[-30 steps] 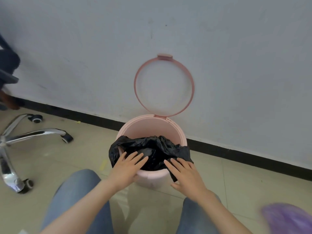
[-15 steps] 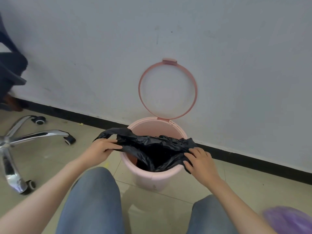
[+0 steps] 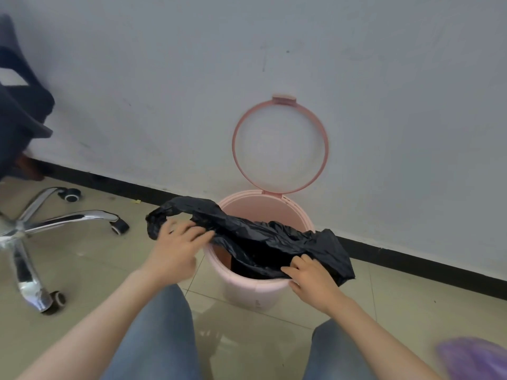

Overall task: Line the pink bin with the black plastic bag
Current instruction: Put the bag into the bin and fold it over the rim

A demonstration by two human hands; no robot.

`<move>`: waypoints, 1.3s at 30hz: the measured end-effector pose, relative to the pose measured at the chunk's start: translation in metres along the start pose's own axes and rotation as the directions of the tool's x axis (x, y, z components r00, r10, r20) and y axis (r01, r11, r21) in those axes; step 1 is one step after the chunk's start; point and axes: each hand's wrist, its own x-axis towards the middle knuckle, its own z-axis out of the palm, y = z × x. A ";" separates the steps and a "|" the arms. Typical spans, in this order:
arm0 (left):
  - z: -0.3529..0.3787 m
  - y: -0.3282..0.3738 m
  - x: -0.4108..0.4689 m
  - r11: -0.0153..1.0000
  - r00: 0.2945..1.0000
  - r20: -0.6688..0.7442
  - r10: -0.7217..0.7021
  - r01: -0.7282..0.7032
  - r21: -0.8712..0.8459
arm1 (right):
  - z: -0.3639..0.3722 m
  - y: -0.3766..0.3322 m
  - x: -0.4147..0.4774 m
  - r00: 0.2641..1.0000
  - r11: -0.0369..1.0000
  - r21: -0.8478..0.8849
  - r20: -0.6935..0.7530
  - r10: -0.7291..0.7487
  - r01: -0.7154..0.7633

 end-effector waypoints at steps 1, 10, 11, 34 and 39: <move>-0.001 0.018 0.006 0.999 0.999 0.033 0.035 -0.035 -0.012 | 0.000 0.001 0.000 1.000 1.000 0.021 -0.019 0.011 -0.010; 0.016 0.047 0.041 0.986 0.932 0.328 0.157 -0.166 0.000 | -0.002 0.003 -0.011 0.942 0.994 0.098 -0.335 -0.006 0.041; 0.017 0.041 0.039 0.973 0.952 0.226 0.208 -0.226 0.054 | -0.001 0.002 -0.012 0.935 0.997 0.074 -0.356 -0.007 0.035; 0.050 0.057 -0.008 0.978 0.988 -0.137 -0.065 0.036 -0.208 | 0.032 -0.016 -0.021 0.860 0.960 -0.139 -0.427 -0.279 0.242; 0.057 0.058 -0.009 0.999 0.998 0.044 0.037 -0.036 -0.010 | 0.032 -0.020 -0.027 0.867 0.960 -0.140 -0.414 -0.278 0.242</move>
